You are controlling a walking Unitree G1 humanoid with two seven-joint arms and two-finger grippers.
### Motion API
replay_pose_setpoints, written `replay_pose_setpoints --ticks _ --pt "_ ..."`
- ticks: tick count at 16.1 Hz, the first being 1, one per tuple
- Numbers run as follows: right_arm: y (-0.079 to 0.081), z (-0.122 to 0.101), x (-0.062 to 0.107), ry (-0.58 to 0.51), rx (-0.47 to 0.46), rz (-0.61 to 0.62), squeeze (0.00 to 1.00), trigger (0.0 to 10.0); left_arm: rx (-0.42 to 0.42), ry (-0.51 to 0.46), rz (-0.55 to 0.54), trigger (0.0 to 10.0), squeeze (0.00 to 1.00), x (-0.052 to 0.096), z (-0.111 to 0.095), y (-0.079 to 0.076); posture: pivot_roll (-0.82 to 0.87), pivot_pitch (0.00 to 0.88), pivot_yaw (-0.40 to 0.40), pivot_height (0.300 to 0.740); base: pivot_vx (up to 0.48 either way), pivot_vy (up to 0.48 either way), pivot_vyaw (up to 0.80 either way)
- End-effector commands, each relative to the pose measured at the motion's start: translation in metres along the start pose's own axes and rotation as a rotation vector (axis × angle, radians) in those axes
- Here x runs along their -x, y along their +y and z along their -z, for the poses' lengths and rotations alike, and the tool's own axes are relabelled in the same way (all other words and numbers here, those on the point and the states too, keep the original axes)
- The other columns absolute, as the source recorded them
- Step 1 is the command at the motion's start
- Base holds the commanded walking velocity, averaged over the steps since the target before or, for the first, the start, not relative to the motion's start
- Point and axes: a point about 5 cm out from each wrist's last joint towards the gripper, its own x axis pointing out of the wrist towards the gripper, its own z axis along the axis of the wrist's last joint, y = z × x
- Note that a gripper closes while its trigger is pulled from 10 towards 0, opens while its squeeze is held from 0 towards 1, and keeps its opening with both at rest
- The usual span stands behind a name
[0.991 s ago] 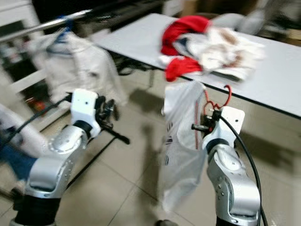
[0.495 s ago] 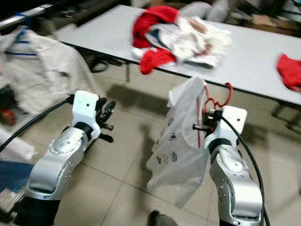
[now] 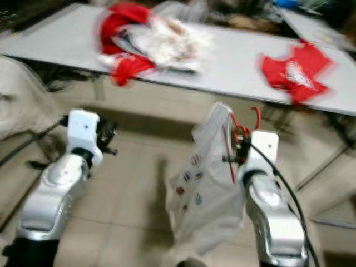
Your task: Hang hanger
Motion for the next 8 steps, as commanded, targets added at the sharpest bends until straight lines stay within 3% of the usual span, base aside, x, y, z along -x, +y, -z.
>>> replay_pose_setpoints --ticks 1,6,8 --pt "-0.003 -0.006 0.0 -0.026 -0.003 0.022 0.0 10.0 -0.019 -0.023 0.001 10.0 0.0 0.0 -0.007 0.002 0.07 0.0 -0.078 0.74 0.0 0.0 -0.77" --pt "-0.002 -0.009 0.0 -0.051 -0.022 0.036 0.0 10.0 -0.033 -0.039 0.035 10.0 0.0 -0.008 -0.012 0.0 0.06 0.0 -0.038 0.74 0.0 0.0 -0.77" --pt "-0.002 -0.012 0.002 -0.068 -0.036 0.03 0.0 10.0 -0.031 -0.057 0.069 10.0 0.0 -0.015 -0.017 -0.008 0.05 0.0 -0.001 0.74 0.0 0.0 -0.7"
